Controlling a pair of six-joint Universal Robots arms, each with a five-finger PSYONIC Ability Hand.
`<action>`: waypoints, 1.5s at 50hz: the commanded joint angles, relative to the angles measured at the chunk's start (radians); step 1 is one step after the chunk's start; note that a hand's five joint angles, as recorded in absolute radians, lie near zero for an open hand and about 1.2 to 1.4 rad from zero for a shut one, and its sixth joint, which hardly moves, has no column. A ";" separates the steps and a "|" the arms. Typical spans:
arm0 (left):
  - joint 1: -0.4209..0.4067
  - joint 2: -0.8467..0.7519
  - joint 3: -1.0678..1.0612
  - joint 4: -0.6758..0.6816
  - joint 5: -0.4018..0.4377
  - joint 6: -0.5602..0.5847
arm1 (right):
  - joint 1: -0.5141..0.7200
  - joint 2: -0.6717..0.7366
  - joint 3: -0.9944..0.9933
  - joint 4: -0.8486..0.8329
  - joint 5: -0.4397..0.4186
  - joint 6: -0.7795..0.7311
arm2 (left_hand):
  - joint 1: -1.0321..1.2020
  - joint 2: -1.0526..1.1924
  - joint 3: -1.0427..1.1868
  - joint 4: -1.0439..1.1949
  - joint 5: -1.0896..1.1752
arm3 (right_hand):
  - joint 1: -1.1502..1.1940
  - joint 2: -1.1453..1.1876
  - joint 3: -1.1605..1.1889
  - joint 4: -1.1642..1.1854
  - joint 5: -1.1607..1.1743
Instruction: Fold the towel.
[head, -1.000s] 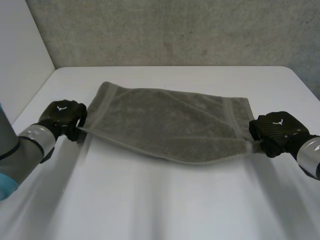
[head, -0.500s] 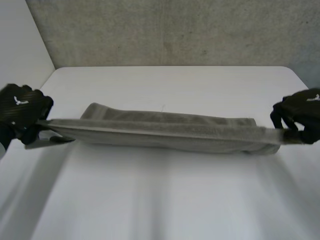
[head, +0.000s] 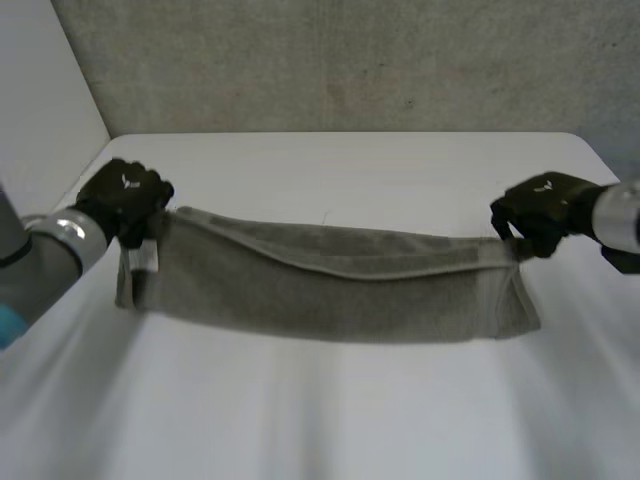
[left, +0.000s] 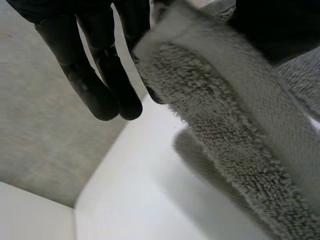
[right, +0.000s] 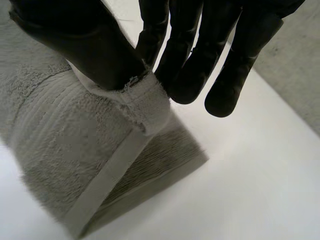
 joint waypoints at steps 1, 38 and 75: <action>-0.045 -0.035 0.276 -0.018 -0.059 -0.094 | 0.112 0.045 -0.251 -0.121 0.097 0.110 | 0.001 -0.120 -0.153 -0.128 -0.280 | 0.083 0.060 0.062 0.055 0.038; 0.102 0.026 -0.149 -0.021 0.220 -0.051 | 0.135 -0.190 0.301 -0.394 0.004 0.012 | 0.001 -0.120 -0.153 -0.128 -0.280 | 0.083 0.060 0.062 0.055 0.038; 0.269 0.605 -0.443 -0.056 0.321 -0.121 | -0.123 -0.658 0.459 -0.169 -0.118 0.051 | 0.001 -0.120 -0.153 -0.128 -0.280 | 0.083 0.060 0.062 0.055 0.038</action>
